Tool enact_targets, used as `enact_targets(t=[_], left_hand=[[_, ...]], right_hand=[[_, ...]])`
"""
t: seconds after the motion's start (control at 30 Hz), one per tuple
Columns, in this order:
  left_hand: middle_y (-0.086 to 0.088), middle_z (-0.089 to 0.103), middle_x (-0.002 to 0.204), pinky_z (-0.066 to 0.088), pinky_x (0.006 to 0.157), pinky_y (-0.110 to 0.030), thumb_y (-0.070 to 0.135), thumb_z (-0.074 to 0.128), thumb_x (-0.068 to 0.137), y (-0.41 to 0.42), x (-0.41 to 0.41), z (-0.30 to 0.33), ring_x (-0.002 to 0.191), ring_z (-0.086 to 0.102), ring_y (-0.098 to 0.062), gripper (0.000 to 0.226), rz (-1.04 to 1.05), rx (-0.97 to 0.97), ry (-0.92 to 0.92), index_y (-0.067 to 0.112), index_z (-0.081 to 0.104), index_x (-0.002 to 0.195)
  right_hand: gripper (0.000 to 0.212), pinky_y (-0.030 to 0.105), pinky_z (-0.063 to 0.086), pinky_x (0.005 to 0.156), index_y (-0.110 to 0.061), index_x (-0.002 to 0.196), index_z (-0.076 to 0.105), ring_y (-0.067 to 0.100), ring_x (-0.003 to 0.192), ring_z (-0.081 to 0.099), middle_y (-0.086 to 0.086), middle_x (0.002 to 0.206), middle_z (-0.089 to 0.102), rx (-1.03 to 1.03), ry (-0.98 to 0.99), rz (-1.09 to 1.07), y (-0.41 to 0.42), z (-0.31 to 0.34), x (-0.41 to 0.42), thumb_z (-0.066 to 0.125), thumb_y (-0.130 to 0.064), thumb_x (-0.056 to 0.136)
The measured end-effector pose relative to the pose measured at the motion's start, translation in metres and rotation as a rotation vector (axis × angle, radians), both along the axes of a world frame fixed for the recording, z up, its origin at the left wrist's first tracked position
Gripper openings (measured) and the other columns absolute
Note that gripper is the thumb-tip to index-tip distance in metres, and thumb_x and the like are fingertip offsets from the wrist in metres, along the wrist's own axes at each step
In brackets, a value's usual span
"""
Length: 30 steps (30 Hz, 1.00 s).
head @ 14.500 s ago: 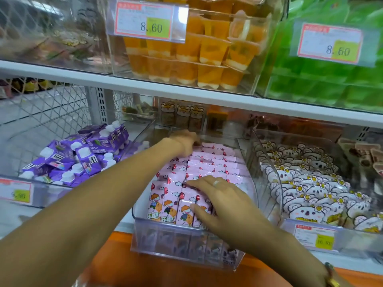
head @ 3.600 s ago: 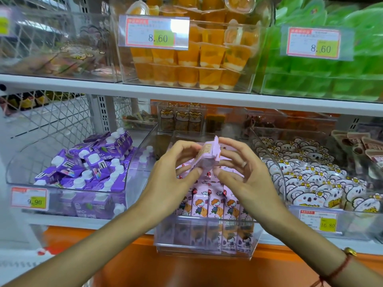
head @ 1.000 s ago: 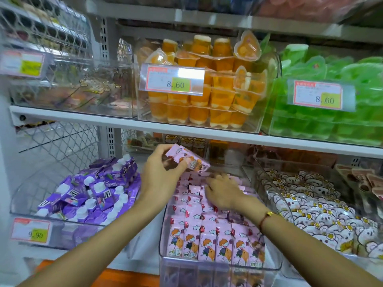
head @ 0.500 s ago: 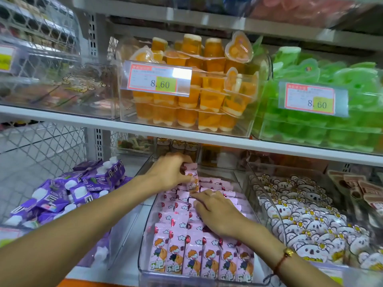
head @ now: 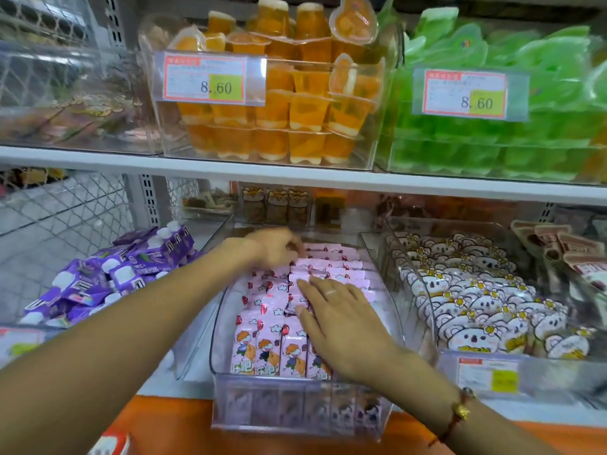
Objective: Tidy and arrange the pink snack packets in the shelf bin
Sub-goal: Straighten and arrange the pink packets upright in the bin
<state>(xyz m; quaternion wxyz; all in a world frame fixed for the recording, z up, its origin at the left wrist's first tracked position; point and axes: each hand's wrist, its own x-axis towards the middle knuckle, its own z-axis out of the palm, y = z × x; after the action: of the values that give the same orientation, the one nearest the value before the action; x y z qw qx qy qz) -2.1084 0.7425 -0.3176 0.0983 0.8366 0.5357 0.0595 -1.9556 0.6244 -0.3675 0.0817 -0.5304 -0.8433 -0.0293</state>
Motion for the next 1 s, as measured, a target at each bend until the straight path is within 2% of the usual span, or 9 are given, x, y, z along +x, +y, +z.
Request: enact_targets(t=[0.13, 0.23, 0.33, 0.4, 0.5, 0.6, 0.7, 0.83, 1.0], left_hand=[[0.006, 0.065, 0.107, 0.038, 0.067, -0.019, 0.029, 0.061, 0.092, -0.012, -0.001, 0.006, 0.083, 0.052, -0.004, 0.026, -0.106, -0.022, -0.010, 0.017, 0.068, 0.115], [0.006, 0.069, 0.104, 0.038, 0.068, -0.020, 0.025, 0.063, 0.091, -0.016, 0.003, 0.001, 0.077, 0.052, -0.005, 0.018, -0.068, 0.060, 0.056, 0.019, 0.073, 0.105], [0.003, 0.069, 0.107, 0.042, 0.074, -0.027, 0.024, 0.062, 0.091, -0.018, 0.006, -0.004, 0.086, 0.056, -0.010, 0.014, 0.047, 0.166, 0.011, 0.019, 0.071, 0.100], [0.000, 0.068, 0.104, 0.042, 0.075, -0.029, 0.026, 0.059, 0.094, -0.020, 0.007, -0.003, 0.089, 0.057, -0.015, 0.016, 0.130, 0.214, -0.139, 0.017, 0.068, 0.104], [0.002, 0.063, 0.095, 0.041, 0.072, -0.025, 0.027, 0.057, 0.095, -0.032, 0.008, -0.001, 0.084, 0.057, -0.014, 0.021, 0.285, 0.270, -0.569, 0.015, 0.065, 0.110], [-0.004, 0.065, 0.103, 0.049, 0.077, -0.025, 0.017, 0.055, 0.096, -0.053, 0.007, -0.003, 0.086, 0.060, -0.012, 0.022, 0.407, 0.298, -0.973, 0.008, 0.062, 0.115], [0.001, 0.063, 0.097, 0.048, 0.075, -0.016, 0.013, 0.054, 0.096, -0.080, 0.002, -0.002, 0.086, 0.059, -0.006, 0.010, 0.452, 0.422, -1.283, 0.013, 0.059, 0.105], [0.008, 0.064, 0.088, 0.048, 0.071, -0.011, 0.016, 0.057, 0.095, -0.116, -0.004, 0.001, 0.077, 0.059, 0.003, 0.003, 0.407, 0.541, -1.446, 0.016, 0.059, 0.096], [0.012, 0.067, 0.080, 0.048, 0.069, -0.010, 0.019, 0.059, 0.093, -0.150, -0.006, -0.005, 0.072, 0.060, 0.008, 0.004, 0.276, 0.448, -1.456, 0.018, 0.062, 0.093]], right_hand=[[0.052, 0.037, 0.009, 0.118, -0.022, 0.151, 0.018, 0.016, 0.144, 0.016, 0.000, 0.157, 0.023, 0.012, 0.026, 0.007, -0.001, -0.001, 0.001, 0.018, -0.041, 0.103], [0.048, 0.036, 0.014, 0.116, -0.024, 0.148, 0.026, 0.017, 0.141, 0.023, 0.000, 0.152, 0.032, 0.026, 0.063, 0.018, -0.001, -0.002, 0.002, 0.020, -0.041, 0.103], [0.042, 0.035, 0.019, 0.112, -0.028, 0.140, 0.038, 0.018, 0.133, 0.032, -0.003, 0.144, 0.042, 0.047, 0.112, 0.029, -0.001, -0.002, 0.003, 0.022, -0.039, 0.103], [0.040, 0.034, 0.020, 0.111, -0.028, 0.137, 0.042, 0.017, 0.131, 0.035, -0.004, 0.141, 0.044, 0.057, 0.130, 0.036, 0.000, -0.003, 0.003, 0.023, -0.038, 0.103], [0.039, 0.033, 0.021, 0.109, -0.028, 0.136, 0.043, 0.017, 0.130, 0.036, -0.005, 0.140, 0.046, 0.072, 0.131, 0.046, 0.001, -0.005, 0.004, 0.023, -0.039, 0.103], [0.040, 0.031, 0.020, 0.109, -0.028, 0.136, 0.044, 0.016, 0.130, 0.036, -0.005, 0.139, 0.046, 0.079, 0.156, 0.052, 0.001, -0.006, 0.004, 0.023, -0.040, 0.103], [0.042, 0.030, 0.017, 0.109, -0.029, 0.138, 0.042, 0.016, 0.132, 0.033, -0.005, 0.142, 0.044, 0.085, 0.157, 0.050, 0.000, -0.007, 0.004, 0.022, -0.041, 0.103], [0.043, 0.032, 0.023, 0.111, -0.026, 0.141, 0.041, 0.018, 0.135, 0.034, -0.001, 0.146, 0.042, 0.054, 0.194, 0.045, -0.003, 0.000, 0.004, 0.025, -0.039, 0.103], [0.039, 0.030, 0.039, 0.102, -0.030, 0.134, 0.046, 0.007, 0.122, 0.046, -0.009, 0.133, 0.053, 0.012, 0.692, 0.048, -0.021, 0.027, -0.002, 0.034, -0.045, 0.099]])
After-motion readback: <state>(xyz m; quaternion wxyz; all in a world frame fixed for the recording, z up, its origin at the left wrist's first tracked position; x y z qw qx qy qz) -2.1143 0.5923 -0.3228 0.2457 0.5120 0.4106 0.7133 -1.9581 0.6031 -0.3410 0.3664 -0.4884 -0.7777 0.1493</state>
